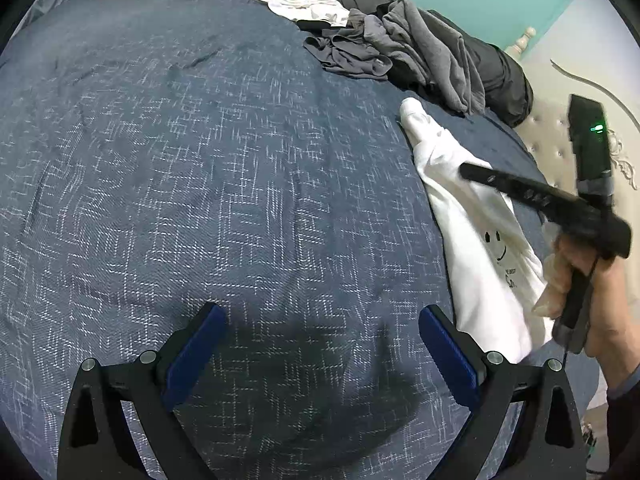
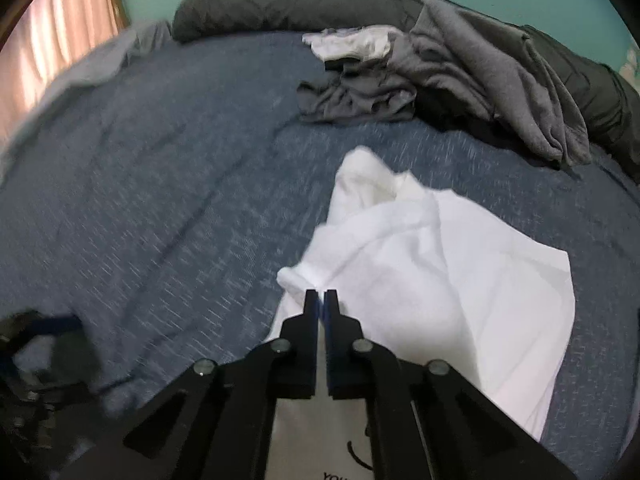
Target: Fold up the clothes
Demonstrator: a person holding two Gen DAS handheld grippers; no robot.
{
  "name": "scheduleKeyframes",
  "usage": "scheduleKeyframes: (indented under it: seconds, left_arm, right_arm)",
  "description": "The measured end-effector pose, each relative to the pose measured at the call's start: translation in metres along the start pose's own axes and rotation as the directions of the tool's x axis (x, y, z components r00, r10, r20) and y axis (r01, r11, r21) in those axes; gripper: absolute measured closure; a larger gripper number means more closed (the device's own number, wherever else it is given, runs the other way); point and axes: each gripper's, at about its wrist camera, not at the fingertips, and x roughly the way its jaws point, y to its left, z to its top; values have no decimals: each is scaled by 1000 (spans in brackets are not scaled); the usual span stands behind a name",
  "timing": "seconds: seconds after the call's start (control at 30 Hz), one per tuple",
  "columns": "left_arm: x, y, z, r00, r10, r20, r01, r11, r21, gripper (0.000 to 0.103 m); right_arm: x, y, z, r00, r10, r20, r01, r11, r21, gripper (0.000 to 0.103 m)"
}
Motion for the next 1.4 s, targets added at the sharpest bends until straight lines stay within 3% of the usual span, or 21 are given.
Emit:
scheduleKeyframes:
  seconds: [0.27,0.4,0.47,0.5,0.53,0.57,0.6,0.67,0.7,0.73,0.8,0.9,1.17,1.4]
  left_arm:
    - [3,-4,0,1000,-5,-10,5,1000,7,3]
    - [5,-6,0,1000,-6,-13,6,1000,14,3]
    - [6,-6,-1,1000,-5,-16,6,1000,17,3]
    - [6,-7,-1,1000,-5,-16,6,1000,17,3]
    - [6,-7,-1,1000,-6,-16,6,1000,17,3]
    - [5,-6,0,1000,-7,-16,7,1000,16,3]
    - [5,-5,0,1000,-7,-15,8,1000,15,3]
    - [5,-4,1,1000,-8,-15,9,1000,12,3]
    - [5,-3,1,1000,-8,-14,8,1000,8,3]
    - [5,-2,1,1000,-9,-13,9,1000,5,3]
    - [4,0,1,1000,-11,-13,11,1000,0,3]
    - [3,2,0,1000,-13,-10,13,1000,-3,3]
    - [5,3,-1,1000,-10,-10,10,1000,-3,3]
    - [7,2,-1,1000,-17,-15,17,1000,6,3]
  right_arm:
    - [-30,-43,12,997,-21,71,14,995,97,103]
    - [-20,-22,9,999,32,-11,-32,999,-20,103]
    - [-13,-7,6,999,30,-29,-32,998,-47,98]
    - [-11,-1,5,999,31,-26,-32,998,-51,84]
    - [-8,5,4,999,31,-24,-33,998,-56,59]
    - [-5,11,4,999,28,-21,-29,998,-60,52]
    - [-1,17,4,1000,24,-18,-25,998,-63,51]
    - [11,29,4,998,-36,-43,31,994,-107,52]
    - [18,34,3,996,-77,-52,70,989,-129,56]
    - [21,35,3,995,-82,-55,74,988,-134,72]
    - [29,35,2,991,-115,-65,106,985,-138,88]
    - [25,26,3,994,-103,-37,99,990,-99,97]
    - [-21,-2,16,992,-93,86,94,995,-16,99]
    - [-43,-79,31,978,-174,113,158,978,138,99]
